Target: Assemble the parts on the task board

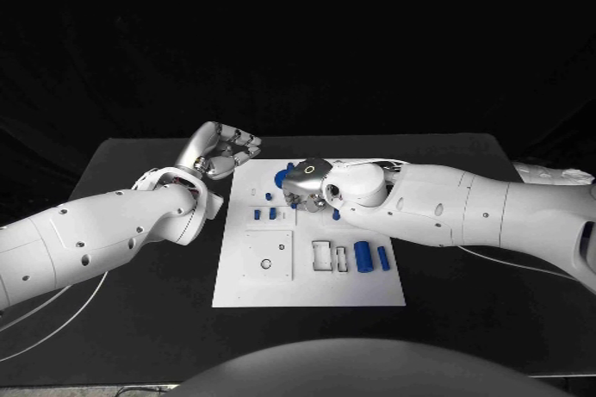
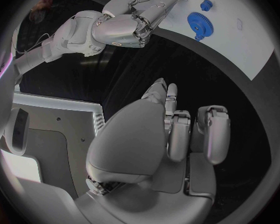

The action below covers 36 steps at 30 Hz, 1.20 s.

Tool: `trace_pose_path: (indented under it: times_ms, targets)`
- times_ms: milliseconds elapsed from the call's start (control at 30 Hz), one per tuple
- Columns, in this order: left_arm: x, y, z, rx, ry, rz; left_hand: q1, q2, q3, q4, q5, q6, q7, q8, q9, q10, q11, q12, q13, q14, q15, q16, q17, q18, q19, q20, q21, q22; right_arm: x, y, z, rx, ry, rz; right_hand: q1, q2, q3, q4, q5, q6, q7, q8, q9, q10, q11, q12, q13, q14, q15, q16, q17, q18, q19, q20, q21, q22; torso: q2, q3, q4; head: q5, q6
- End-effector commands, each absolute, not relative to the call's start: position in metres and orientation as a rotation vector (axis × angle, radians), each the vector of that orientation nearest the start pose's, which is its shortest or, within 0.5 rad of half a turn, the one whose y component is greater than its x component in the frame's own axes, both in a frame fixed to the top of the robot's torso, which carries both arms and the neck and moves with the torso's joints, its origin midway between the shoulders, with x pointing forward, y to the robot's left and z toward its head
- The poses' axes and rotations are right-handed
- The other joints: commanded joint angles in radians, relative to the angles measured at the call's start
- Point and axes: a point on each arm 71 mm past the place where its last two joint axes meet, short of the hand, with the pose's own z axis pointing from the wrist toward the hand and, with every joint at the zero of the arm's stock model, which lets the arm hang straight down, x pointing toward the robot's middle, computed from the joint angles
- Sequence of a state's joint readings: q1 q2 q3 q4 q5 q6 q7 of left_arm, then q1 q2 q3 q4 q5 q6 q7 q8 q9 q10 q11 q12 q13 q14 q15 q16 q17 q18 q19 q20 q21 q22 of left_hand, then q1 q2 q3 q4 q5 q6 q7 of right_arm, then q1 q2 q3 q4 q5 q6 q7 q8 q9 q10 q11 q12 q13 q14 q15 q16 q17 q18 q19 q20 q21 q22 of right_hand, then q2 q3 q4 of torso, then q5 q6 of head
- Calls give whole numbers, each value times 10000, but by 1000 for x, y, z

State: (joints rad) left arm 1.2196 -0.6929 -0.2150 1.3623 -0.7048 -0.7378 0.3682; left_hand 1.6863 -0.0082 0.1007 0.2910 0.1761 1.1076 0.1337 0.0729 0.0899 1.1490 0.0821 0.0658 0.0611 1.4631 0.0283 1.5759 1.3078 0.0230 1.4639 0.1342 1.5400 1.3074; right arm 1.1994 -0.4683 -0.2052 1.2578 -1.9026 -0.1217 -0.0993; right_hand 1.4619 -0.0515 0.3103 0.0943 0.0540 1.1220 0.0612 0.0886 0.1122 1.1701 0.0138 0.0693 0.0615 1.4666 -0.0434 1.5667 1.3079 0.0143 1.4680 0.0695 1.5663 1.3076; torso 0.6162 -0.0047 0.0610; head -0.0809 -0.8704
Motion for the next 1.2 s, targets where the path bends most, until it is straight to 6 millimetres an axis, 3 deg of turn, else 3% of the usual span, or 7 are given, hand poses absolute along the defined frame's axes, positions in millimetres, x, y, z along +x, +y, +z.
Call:
trace_pose_path:
  times_ms: [33,233,300,367,567,1033,1200]
  targets:
    - [496,183,-213,-3438,13616,-10392,-2,10,56,13,-31,65,-36,13,10,79,24,-19,2,1077,-70,-51,2630,-163,879,-57,54,2547,486,-75,-261,-8582,17029,4418,-92,-4,-13,54,-23,85,-9,54,16,94,5,38,8,1042,-70,41,2629,-143,1028,-78,45,2632,-5,1,1,-1,-7]
    - [496,183,-213,-3446,13617,-10376,-2,10,56,13,-31,65,-36,13,10,79,24,-19,2,1077,-70,-51,2630,-163,879,-57,54,2547,486,-76,-261,-8427,17068,4528,-212,-122,-85,70,-23,151,144,20,24,-49,253,-84,-16,1042,61,41,2629,-143,1028,-14,45,2632,-3,-1,-3,-7,-9]
    - [496,184,-213,-3447,13619,-10375,-2,10,56,13,-31,65,-36,13,10,79,24,-19,2,1077,-70,-51,2630,-163,879,-57,54,2547,486,-76,-261,-8378,17070,4545,-283,-195,-137,88,-27,145,176,-9,25,-156,418,-92,-16,1042,176,41,2629,-143,1028,52,45,2632,-3,0,-4,-11,-9]
    - [497,183,-213,-3447,13622,-10374,-2,10,56,13,-31,65,-36,13,10,79,24,-19,2,1077,-70,-51,2630,-163,879,-57,54,2547,486,-77,-261,-8334,17069,4556,-323,-239,-176,82,-28,164,118,-32,44,-307,595,-90,-15,1042,356,41,2629,-143,1028,170,45,2632,-4,0,-6,-13,-13]
    - [497,183,-213,-3446,13632,-10377,-2,10,56,13,-31,65,-36,13,10,79,24,-19,2,1077,-70,-51,2630,-163,879,-57,54,2547,485,-77,-261,-8257,17098,4587,-410,-333,-289,55,-32,-295,19,-267,-9,-756,854,-96,-15,1042,609,41,2629,-143,1028,371,45,2632,4,4,-4,-20,2]
    - [497,183,-214,-3455,13648,-10358,-2,10,56,13,-31,65,-36,13,10,79,24,-19,2,1077,-70,-51,2630,-163,879,-57,54,2547,484,-76,-261,-8205,17183,4649,-608,-339,-512,77,-47,-378,11,-231,37,-1060,973,-76,-2,1042,743,41,2629,-143,1028,526,45,2632,2,-1,2,-33,14]
    - [497,183,-214,-3459,13664,-10358,-1,8,69,14,-33,83,-40,16,14,92,20,-21,1,1077,-74,-51,2630,-164,881,-61,57,2548,484,-76,-261,-8175,17239,4680,-676,-142,-569,98,-45,-31,71,-59,148,-971,897,-5,21,1042,719,41,2629,-143,1028,576,45,2632,-1,1,1,-32,18]
